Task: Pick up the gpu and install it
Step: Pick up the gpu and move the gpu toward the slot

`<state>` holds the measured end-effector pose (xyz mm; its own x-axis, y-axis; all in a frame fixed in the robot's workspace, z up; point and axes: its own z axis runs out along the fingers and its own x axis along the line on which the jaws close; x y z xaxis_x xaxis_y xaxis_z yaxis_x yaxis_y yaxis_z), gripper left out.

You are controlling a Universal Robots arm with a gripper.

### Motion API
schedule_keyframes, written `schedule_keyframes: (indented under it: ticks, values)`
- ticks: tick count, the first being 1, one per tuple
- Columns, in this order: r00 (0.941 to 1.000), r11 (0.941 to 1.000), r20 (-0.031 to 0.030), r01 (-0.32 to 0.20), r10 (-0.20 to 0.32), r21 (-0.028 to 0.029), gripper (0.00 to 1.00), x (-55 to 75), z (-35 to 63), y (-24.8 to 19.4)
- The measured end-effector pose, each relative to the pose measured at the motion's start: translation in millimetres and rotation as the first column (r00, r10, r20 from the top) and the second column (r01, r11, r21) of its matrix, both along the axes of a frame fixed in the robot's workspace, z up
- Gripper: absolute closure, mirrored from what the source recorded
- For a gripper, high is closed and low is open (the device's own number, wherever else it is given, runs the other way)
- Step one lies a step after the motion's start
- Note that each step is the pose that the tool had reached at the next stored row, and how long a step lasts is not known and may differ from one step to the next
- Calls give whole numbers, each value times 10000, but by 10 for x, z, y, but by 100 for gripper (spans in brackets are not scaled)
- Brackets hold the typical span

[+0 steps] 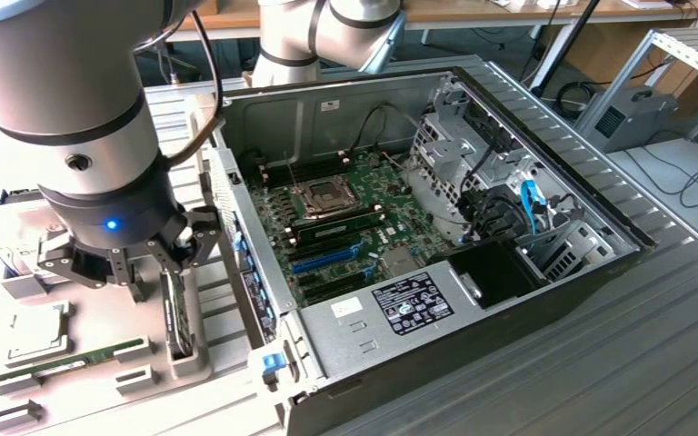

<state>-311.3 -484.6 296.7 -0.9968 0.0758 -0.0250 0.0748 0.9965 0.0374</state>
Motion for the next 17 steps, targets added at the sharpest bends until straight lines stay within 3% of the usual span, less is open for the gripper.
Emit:
schedule_keyframes:
  ticks: [17]
  values:
    - [10000,10000,1,0,0,0,58,-2,-41,0]
